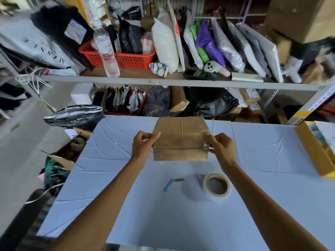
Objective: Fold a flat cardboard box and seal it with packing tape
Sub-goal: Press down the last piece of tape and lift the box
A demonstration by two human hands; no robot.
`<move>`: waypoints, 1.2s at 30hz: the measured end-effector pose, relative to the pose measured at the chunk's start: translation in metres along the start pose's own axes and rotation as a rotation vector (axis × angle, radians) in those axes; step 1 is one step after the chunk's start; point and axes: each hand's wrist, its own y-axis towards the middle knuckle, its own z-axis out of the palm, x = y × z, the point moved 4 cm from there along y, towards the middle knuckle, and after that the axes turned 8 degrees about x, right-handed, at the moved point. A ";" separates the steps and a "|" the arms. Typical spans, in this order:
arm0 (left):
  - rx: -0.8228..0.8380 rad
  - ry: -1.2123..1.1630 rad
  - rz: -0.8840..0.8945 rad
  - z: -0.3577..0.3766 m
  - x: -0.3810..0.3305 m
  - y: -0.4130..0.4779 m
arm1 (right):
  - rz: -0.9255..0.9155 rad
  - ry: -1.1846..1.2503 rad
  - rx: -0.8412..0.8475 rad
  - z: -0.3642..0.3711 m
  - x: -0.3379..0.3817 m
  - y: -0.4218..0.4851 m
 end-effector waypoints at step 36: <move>0.164 0.167 0.100 0.016 -0.014 0.025 | -0.091 -0.176 0.069 0.009 0.004 0.024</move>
